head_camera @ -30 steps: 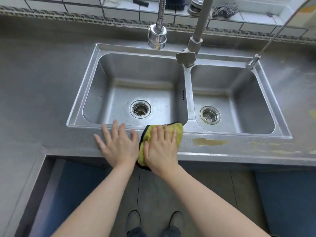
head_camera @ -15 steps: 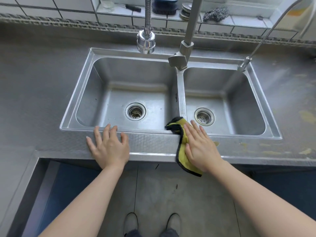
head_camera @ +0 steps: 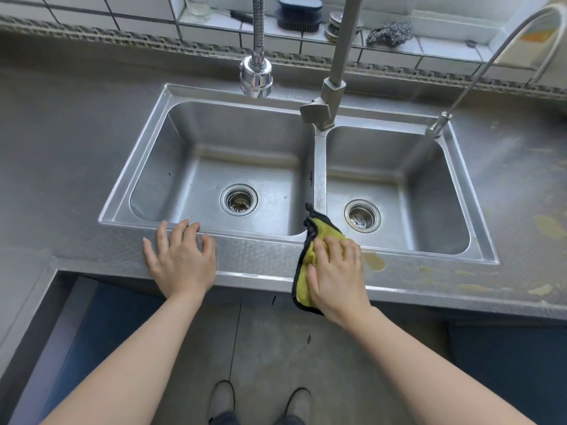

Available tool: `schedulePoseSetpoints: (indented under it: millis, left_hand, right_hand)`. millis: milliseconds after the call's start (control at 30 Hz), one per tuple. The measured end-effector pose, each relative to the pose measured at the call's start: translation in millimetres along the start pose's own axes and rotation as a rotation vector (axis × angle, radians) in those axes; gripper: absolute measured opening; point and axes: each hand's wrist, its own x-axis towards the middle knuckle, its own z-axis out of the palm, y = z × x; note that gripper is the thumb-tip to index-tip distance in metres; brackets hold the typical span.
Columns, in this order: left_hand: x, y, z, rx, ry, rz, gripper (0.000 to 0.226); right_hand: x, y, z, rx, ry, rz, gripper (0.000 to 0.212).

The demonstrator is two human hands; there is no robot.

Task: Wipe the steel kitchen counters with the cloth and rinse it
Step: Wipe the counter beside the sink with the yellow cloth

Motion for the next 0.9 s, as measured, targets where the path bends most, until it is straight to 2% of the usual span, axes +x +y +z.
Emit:
schedulePoseSetpoints:
  millis: [267,433,567,633,767,900]
  left_hand:
    - [0.7,0.5,4.6,-0.042,0.054,-0.018,0.049]
    - [-0.5,-0.4,4.3,-0.032,0.051,-0.024,0.049]
    - [-1.4,1.6,-1.1,-0.003,-0.046,0.008,0.045]
    - [-2.6,1.1,-4.6,0.016,-0.101,0.027,0.046]
    - [4.0,-3.5,-14.9,0.081,-0.239,0.082,0.052]
    - [30.8,-5.2,-30.8,0.142,-0.358,0.129,0.047]
  right_hand:
    - [12.4,-23.0,9.3,0.047,-0.008,-0.048,0.062]
    - [27.0,-47.2,11.3,0.089,0.068,-0.069,0.048]
    - [37.4,-68.0,9.9,0.086,0.100,-0.059,0.034]
    - [42.8,-75.6,4.3,0.064,0.048,-0.042,0.031]
    - [70.4,-80.0,-14.1,-0.014,-0.175,-0.044,0.022]
    - [105.7,-82.9,-41.0,0.221,-0.386,0.094,0.013]
